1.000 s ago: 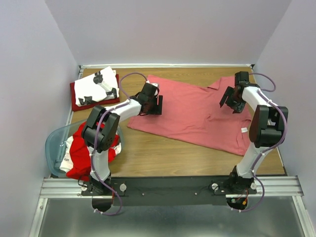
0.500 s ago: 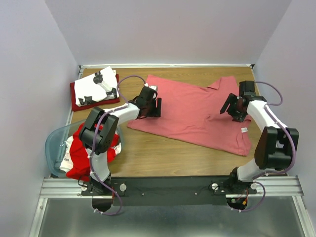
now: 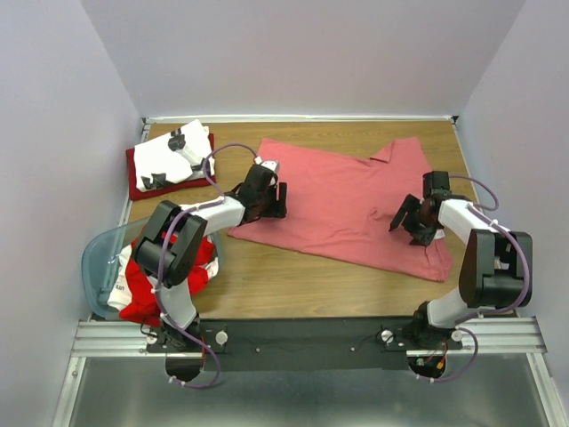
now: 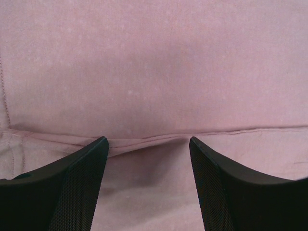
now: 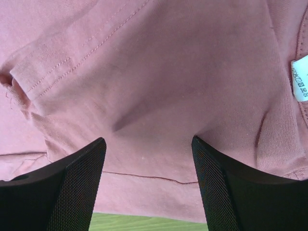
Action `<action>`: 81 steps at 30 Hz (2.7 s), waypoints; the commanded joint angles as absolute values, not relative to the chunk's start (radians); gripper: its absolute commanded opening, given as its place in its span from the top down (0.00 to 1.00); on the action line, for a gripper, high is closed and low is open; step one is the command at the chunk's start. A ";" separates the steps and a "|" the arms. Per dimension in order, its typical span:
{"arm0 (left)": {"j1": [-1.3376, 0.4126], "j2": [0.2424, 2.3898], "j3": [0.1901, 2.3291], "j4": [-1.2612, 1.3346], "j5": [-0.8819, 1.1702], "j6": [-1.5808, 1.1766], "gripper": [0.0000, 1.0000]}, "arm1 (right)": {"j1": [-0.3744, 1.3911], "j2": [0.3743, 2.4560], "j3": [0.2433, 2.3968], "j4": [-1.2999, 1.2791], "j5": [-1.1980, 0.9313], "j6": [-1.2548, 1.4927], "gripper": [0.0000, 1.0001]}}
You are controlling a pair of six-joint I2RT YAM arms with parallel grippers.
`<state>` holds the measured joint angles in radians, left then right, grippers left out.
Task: Fold and stack the t-shirts
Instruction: Fold the tshirt
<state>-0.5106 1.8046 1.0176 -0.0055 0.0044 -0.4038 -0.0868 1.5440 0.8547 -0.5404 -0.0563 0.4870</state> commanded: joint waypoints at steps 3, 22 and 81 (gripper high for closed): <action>-0.512 1.758 0.913 -0.081 0.020 -0.442 0.23 | -0.089 1.516 0.744 -0.630 -0.100 0.558 0.21; -0.557 1.677 0.750 -0.110 0.095 -0.483 0.23 | -0.089 1.376 0.687 -0.828 -0.152 0.693 0.21; -0.314 2.401 2.123 -0.552 -0.103 -0.463 0.19 | -0.198 2.379 1.941 -0.512 0.095 0.399 0.39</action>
<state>-0.3172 2.3650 2.0914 -0.5201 -0.0631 -0.4461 -0.1967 2.3825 1.9751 -0.5167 0.1066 0.3920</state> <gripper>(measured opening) 0.811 0.624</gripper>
